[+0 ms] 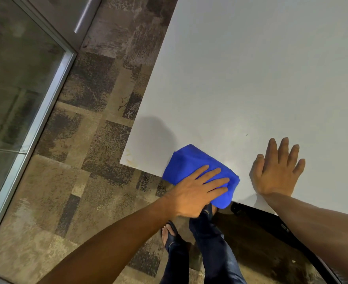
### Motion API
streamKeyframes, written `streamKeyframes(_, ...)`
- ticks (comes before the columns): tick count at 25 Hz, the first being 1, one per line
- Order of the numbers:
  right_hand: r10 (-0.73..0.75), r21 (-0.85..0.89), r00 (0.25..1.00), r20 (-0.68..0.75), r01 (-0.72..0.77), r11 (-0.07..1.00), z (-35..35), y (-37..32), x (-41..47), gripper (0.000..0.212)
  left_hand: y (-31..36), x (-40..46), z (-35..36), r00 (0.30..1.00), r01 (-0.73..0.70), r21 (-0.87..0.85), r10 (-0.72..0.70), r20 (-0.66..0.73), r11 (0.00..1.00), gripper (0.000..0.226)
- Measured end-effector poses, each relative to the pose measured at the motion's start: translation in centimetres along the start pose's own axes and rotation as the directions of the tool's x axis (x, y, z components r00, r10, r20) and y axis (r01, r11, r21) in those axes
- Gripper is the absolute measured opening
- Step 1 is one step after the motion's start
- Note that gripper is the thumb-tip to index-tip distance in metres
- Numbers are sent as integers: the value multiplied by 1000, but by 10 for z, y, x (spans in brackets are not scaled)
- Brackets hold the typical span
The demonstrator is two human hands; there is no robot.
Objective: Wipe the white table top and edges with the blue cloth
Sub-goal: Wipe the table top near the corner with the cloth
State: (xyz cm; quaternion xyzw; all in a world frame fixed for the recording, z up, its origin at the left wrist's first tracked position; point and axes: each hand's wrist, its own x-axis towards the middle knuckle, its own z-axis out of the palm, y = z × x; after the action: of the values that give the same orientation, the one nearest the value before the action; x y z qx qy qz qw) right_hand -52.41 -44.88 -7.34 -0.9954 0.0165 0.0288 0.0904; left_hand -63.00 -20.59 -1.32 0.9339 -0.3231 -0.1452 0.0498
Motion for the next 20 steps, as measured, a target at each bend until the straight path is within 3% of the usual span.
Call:
streamKeyframes(2, 1, -18, 1000, 1, -1, 1000, 1, 0, -1, 64, 2, -10, 5, 999, 36, -122, -39, -19, 992, 49)
streamKeyframes(4, 1, -24, 1000, 2, -1, 1000, 1, 1, 0, 64, 9, -5, 7, 974, 178, -188, -200, -106, 966, 37)
streamKeyframes(7, -5, -18, 1000, -13, 5, 1000, 2, 0, 0, 64, 25, 18, 9, 810, 562, -213, -584, -53, 799, 51)
streamKeyframes(9, -2, -9, 1000, -19, 2, 1000, 3, 2, 0, 64, 31, 25, 15, 723, 671, -205, -690, -31, 712, 72)
streamKeyframes(11, -6, -10, 999, -33, 5, 1000, 5, 2, 0, 63, 26, 23, 22, 710, 678, -208, -701, -66, 705, 79)
streamKeyframes(15, -19, 2, 999, -37, 19, 1000, 7, 5, 1, 62, 0, 1, 34, 762, 621, -189, -642, -83, 761, 90)
streamKeyframes(20, -14, 39, 1000, -28, 16, 999, 4, 3, 1, 63, -55, -52, 35, 809, 579, -104, -586, -43, 808, 126)
